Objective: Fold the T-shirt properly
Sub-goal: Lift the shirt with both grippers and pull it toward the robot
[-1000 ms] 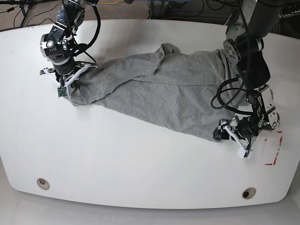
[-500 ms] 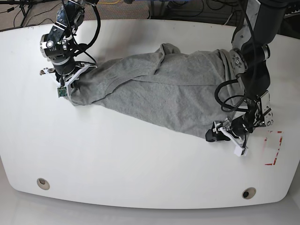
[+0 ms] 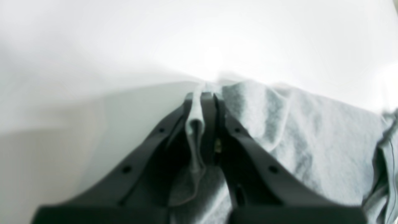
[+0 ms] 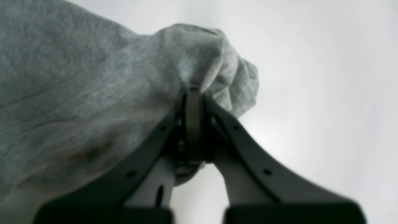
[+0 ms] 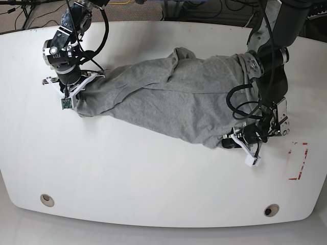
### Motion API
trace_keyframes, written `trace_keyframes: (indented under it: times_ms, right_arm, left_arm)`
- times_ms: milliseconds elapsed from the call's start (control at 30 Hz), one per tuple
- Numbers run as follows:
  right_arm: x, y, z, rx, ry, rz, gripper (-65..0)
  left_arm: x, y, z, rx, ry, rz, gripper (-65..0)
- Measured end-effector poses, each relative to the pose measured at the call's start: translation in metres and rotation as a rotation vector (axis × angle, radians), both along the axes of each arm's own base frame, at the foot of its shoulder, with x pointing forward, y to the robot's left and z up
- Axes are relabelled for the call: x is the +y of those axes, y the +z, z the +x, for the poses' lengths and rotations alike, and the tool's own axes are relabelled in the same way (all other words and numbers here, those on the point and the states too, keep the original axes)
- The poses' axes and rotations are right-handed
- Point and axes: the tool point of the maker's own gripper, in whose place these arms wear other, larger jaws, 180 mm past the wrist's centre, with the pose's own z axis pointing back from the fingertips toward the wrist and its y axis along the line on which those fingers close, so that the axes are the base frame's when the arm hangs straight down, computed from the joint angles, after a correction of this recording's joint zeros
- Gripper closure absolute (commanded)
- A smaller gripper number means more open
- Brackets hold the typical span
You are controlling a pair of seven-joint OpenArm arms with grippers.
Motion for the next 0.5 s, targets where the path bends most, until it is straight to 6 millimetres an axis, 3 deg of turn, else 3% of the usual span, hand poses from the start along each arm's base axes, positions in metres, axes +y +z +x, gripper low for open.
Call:
trace_keyframes:
  times_ms: [200, 500]
  right_arm:
    - [0.001, 0.005, 0.006, -0.018, 0.004, 0.001, -0.2]
    - [0.001, 0.023, 0.029, -0.081, 0.008, -0.002, -0.2]
  left_arm:
    - [0.006, 0.001, -0.001, 0.0, -0.001, 0.011, 0.0]
    - [0.049, 0.018, -0.006, -0.011, -0.001, 0.186, 0.0]
